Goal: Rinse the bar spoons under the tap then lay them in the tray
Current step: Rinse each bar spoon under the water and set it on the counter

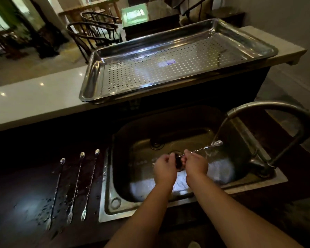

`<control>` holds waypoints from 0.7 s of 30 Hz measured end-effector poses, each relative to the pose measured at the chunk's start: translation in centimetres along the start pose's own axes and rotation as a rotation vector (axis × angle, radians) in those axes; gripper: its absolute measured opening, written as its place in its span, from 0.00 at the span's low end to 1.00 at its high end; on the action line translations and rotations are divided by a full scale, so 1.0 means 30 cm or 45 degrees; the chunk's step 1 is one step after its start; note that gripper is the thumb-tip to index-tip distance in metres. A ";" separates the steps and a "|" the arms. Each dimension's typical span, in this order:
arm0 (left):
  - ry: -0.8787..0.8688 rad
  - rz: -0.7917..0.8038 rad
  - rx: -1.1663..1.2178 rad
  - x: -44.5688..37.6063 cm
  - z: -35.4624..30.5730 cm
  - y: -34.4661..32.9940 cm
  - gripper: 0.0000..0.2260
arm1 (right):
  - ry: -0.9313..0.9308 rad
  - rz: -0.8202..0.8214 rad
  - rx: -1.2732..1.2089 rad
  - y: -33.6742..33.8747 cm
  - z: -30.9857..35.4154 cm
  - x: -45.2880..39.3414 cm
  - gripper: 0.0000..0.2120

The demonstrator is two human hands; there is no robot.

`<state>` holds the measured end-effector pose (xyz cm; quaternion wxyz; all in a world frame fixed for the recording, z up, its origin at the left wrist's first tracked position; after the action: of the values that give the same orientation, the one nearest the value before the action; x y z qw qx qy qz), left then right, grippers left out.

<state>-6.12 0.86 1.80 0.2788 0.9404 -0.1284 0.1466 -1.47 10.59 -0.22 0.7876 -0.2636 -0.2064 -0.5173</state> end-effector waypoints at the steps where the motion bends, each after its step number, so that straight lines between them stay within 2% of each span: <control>1: -0.152 -0.084 -0.221 0.001 -0.009 0.043 0.10 | -0.001 0.017 0.018 -0.020 -0.014 0.006 0.14; 4: -0.437 -0.175 -0.737 -0.013 -0.010 0.140 0.10 | -0.004 0.092 0.117 -0.094 -0.054 0.036 0.16; 7: -0.492 -0.087 -0.993 -0.038 0.034 0.223 0.11 | 0.021 0.183 0.201 -0.182 -0.093 0.080 0.16; 12: -0.483 -0.115 -1.135 -0.075 0.101 0.386 0.09 | 0.163 0.313 0.413 -0.334 -0.148 0.175 0.15; 21: -0.398 -0.210 -1.118 -0.097 0.271 0.748 0.10 | 0.302 0.556 0.669 -0.632 -0.361 0.418 0.14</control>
<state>-14.42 -21.45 5.20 0.6383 0.7513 -0.1434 -0.0875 -13.64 -11.25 2.71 0.9389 -0.0283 -0.1781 -0.2932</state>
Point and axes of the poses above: each hand's wrist, its own x-axis away from the middle knuckle, its own y-axis out of the back of the hand, z = x × y, the point moved 4 cm from there along -x, towards the middle knuckle, and after that the axes turned 9 degrees about -x, right-handed, at the moved point
